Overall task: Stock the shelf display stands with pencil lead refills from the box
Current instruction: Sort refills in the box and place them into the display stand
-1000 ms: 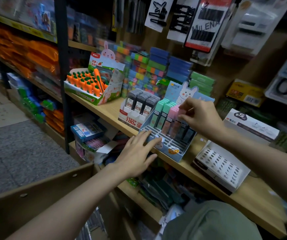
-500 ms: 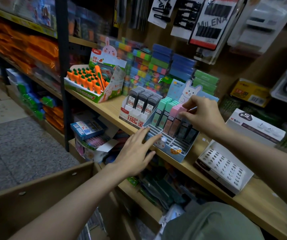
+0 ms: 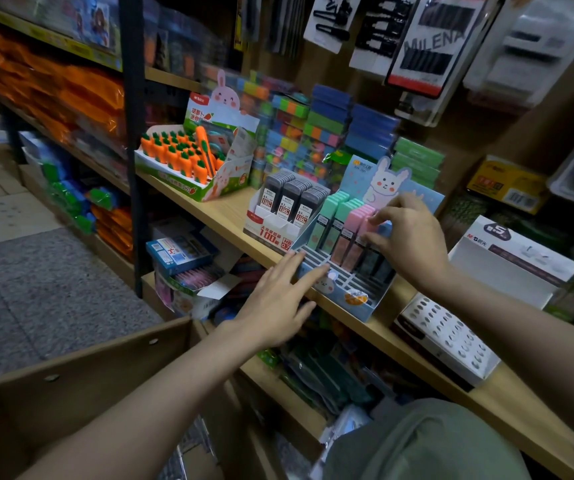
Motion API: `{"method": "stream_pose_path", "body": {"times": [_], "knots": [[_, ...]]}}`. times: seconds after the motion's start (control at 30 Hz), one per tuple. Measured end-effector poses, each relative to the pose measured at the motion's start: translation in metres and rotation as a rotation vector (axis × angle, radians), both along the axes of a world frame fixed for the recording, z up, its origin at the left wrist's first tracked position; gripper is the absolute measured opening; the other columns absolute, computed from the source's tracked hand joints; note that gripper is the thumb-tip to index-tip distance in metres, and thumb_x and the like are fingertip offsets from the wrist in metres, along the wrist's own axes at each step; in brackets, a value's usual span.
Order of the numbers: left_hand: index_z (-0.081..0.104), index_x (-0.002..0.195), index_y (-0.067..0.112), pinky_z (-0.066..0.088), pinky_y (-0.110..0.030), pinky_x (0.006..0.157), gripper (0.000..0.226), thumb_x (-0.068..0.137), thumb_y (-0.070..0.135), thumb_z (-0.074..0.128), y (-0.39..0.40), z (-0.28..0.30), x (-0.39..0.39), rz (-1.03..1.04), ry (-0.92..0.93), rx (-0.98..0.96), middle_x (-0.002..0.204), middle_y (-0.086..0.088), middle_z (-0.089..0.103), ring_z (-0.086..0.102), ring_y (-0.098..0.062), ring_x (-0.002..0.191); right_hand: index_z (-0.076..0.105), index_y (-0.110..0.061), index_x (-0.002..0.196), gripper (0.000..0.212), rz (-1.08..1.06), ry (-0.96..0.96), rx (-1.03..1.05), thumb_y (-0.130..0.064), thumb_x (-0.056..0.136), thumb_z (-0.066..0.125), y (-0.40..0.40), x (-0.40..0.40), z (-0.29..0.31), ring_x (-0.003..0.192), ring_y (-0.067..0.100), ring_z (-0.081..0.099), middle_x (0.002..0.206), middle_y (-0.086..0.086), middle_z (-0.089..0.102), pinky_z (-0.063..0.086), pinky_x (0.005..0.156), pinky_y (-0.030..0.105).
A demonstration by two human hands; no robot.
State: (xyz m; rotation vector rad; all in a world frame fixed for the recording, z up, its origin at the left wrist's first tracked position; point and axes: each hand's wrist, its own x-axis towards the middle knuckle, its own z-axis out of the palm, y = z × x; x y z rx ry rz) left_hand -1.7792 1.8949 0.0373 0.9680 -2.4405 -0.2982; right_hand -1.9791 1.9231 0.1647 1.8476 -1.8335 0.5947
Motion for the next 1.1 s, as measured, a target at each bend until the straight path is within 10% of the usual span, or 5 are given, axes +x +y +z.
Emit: {"method": "stream_pose_path", "body": {"times": [0.27,0.6,0.87,1.1], "knots": [[0.033,0.148,0.024,0.022,-0.041,0.119,0.055,0.096,0.026,0.051,0.021,-0.014,0.041,0.022,0.032,-0.108,0.158,-0.006,0.022,0.018,-0.022,0.146,0.068,-0.017,0.1,0.017,0.343,-0.299,-0.074,-0.026,0.086,0.071,0.037,0.061,-0.03,0.076,0.002,0.046,0.089,-0.006,0.048,0.034,0.07,0.003],[0.043,0.137,0.005,0.031,-0.033,0.107,0.052,0.091,0.02,0.06,0.1,-0.123,0.208,0.438,-0.27,0.501,0.139,-0.019,0.041,0.04,-0.033,0.129,0.067,-0.011,0.107,0.02,0.915,-0.134,0.823,-0.016,0.087,0.068,0.061,0.176,-0.191,0.102,0.02,0.056,0.104,0.006,0.057,0.037,0.086,0.019],[0.046,0.134,0.008,0.047,-0.027,0.087,0.047,0.091,0.012,0.064,0.16,-0.212,0.202,0.958,0.273,1.102,0.129,-0.012,0.052,0.055,-0.024,0.112,0.039,-0.024,0.144,0.072,0.539,-0.139,1.321,-0.031,0.083,0.075,0.069,0.215,-0.332,0.131,0.027,0.044,0.144,0.006,0.039,0.041,0.107,0.039],[0.053,0.118,0.013,0.049,-0.041,0.097,0.047,0.079,0.009,0.078,0.168,-0.283,0.18,1.177,0.349,1.256,0.119,-0.012,0.059,0.057,-0.03,0.111,0.038,-0.013,0.135,0.074,0.115,-0.378,1.358,-0.028,0.077,0.082,0.069,0.214,-0.406,0.119,0.028,0.054,0.131,0.011,0.054,0.049,0.098,0.04]]}}
